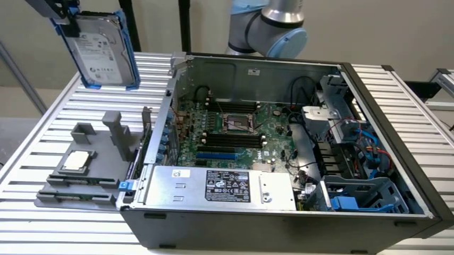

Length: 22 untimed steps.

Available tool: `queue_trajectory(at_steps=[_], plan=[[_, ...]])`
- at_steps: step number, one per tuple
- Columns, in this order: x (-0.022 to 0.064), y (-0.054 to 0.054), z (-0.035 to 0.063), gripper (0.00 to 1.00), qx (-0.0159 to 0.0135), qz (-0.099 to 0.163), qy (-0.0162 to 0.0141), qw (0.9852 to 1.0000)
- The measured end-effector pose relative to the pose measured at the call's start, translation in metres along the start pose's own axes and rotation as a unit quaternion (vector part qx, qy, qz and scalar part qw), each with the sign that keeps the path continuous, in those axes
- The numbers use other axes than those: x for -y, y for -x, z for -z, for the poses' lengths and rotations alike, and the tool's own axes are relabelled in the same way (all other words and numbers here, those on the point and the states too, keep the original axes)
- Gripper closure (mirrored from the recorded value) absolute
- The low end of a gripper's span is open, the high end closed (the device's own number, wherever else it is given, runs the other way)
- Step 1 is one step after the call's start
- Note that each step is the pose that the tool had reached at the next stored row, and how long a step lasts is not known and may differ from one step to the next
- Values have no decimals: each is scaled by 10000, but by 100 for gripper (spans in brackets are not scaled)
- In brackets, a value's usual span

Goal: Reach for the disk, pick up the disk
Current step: 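Pick up the disk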

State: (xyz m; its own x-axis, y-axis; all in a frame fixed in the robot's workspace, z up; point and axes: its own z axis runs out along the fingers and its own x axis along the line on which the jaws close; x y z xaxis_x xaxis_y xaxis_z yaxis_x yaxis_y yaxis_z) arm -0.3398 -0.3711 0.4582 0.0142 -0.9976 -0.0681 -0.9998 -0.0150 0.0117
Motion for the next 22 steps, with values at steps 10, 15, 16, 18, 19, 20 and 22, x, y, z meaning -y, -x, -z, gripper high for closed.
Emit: queue_trajectory(at_steps=[10,15,16,18,19,20,22], plan=[[366,11,332,67,127,68,2,9999],[591,-5,424,67,157,75,3,9998],[636,-16,431,67,159,75,3,9998],[727,-38,441,67,161,75,3,9998],[772,-51,443,67,161,75,3,9998],[817,-63,446,67,161,75,3,9998],[908,-88,448,67,162,75,3,9998]])
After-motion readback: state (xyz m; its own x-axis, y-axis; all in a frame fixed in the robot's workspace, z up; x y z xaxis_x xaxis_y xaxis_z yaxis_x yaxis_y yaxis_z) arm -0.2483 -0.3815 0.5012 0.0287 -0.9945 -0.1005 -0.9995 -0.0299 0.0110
